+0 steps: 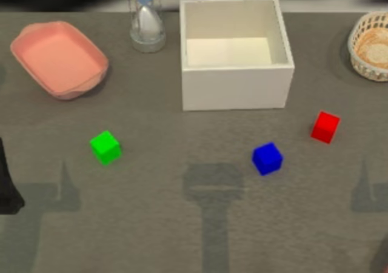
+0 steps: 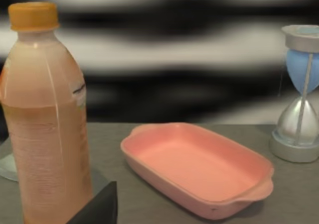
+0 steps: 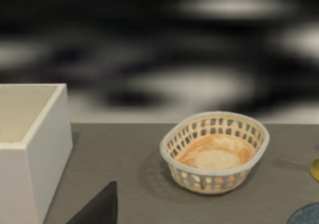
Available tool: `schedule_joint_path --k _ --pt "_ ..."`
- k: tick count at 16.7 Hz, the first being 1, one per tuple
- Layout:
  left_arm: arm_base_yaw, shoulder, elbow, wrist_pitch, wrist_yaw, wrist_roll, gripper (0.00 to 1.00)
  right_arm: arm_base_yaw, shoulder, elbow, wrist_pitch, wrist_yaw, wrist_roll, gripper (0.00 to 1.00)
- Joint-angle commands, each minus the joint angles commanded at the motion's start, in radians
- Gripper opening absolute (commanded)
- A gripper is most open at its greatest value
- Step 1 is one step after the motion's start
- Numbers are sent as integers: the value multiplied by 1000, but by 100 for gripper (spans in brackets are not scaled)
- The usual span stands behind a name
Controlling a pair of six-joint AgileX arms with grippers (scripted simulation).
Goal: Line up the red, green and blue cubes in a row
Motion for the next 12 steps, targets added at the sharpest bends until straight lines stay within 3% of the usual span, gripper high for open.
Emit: schedule_joint_path --k 6,12 --pt "0 0 0 0 0 0 100 18 103 101 -67 -4 -49 100" --pt "0 0 0 0 0 0 100 68 569 512 -318 -3 -233 100"
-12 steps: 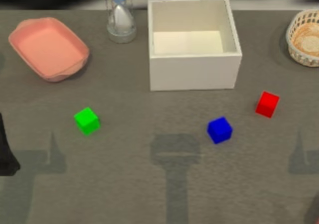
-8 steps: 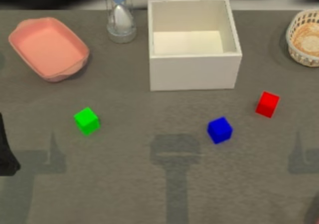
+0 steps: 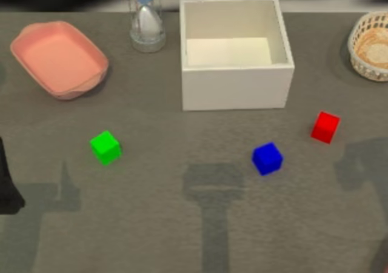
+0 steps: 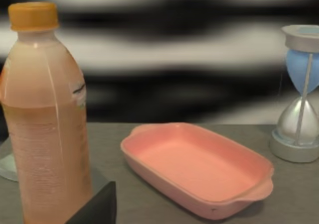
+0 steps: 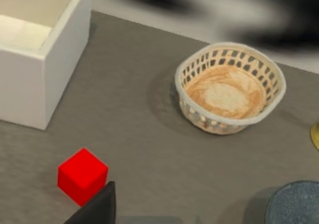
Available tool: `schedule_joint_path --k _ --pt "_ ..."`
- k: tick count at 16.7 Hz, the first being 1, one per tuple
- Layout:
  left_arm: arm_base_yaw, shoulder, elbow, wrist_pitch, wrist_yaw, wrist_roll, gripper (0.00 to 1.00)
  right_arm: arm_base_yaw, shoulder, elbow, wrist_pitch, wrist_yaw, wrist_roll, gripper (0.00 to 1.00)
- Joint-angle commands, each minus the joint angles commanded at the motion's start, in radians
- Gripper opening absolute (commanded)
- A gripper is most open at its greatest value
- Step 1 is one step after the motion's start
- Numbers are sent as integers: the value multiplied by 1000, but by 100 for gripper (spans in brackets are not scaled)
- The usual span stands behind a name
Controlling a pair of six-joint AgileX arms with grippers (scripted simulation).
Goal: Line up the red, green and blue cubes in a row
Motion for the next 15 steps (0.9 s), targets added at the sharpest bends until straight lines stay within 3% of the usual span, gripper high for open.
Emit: schedule_joint_path --k 8,15 --pt "0 0 0 0 0 0 100 84 917 678 -452 7 -318 100" --pt "0 0 0 0 0 0 100 144 1494 1161 -753 8 -536 100"
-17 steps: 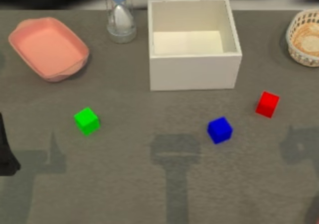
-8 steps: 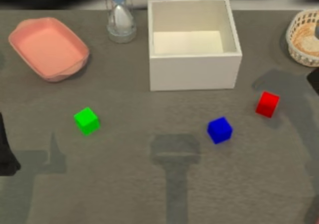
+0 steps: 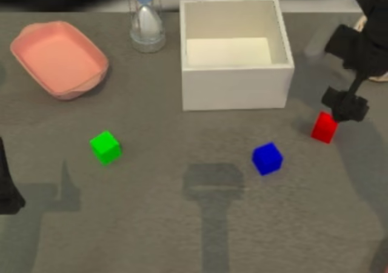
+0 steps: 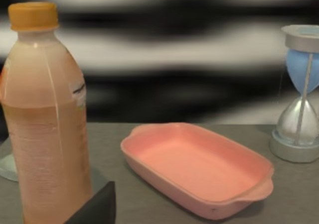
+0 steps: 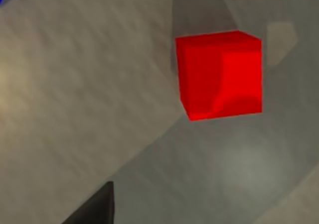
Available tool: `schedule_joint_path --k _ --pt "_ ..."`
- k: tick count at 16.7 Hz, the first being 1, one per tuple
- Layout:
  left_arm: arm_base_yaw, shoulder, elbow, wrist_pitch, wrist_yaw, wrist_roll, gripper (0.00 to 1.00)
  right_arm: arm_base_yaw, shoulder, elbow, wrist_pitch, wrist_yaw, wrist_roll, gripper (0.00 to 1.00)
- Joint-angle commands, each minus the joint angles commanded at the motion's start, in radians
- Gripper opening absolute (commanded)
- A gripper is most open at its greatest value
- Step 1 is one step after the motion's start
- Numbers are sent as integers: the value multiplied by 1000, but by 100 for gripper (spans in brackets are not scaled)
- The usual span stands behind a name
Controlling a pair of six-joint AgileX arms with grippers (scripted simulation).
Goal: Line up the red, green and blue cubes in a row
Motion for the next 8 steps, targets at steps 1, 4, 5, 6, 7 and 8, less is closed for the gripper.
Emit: schedule_joint_path --k 1,4,5,6,7,8 --pt "0 0 0 0 0 0 100 6 56 49 -27 0 -21 100" --pt "0 0 0 0 0 0 100 18 165 154 -83 -1 -66 100" --pt "0 0 0 0 0 0 100 20 184 172 -92 -1 -73 100" --pt "0 0 0 0 0 0 100 21 193 180 -96 -1 -77 100" --pt "0 0 0 0 0 0 100 21 193 180 -96 -1 -77 100" --pt "0 0 0 0 0 0 100 21 193 180 -96 -1 -77 100"
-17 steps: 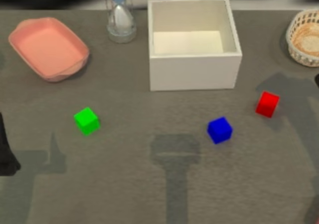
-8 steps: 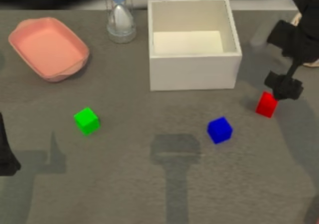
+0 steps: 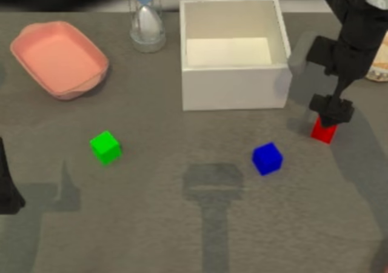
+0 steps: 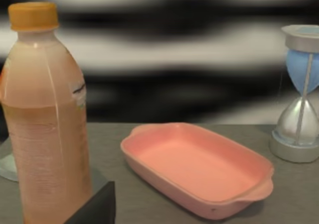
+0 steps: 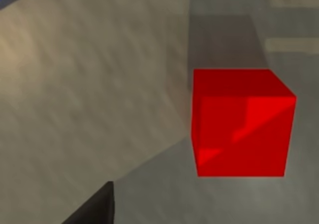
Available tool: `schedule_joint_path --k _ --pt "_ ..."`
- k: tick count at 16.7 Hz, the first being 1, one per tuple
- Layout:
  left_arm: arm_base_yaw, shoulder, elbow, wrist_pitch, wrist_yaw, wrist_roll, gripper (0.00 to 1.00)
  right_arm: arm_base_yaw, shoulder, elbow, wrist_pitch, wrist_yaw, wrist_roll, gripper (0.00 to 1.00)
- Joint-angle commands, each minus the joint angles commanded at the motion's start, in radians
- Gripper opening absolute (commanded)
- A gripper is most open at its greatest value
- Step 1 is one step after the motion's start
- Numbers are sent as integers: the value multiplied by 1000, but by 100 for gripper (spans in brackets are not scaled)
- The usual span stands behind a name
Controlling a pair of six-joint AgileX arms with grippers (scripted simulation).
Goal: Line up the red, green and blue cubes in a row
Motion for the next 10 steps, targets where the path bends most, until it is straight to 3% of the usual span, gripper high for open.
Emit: schedule_joint_path --k 5,10 --pt "0 0 0 0 0 0 100 -3 5 -16 19 0 0 100" --pt "0 0 0 0 0 0 100 0 77 -124 212 1 2 100"
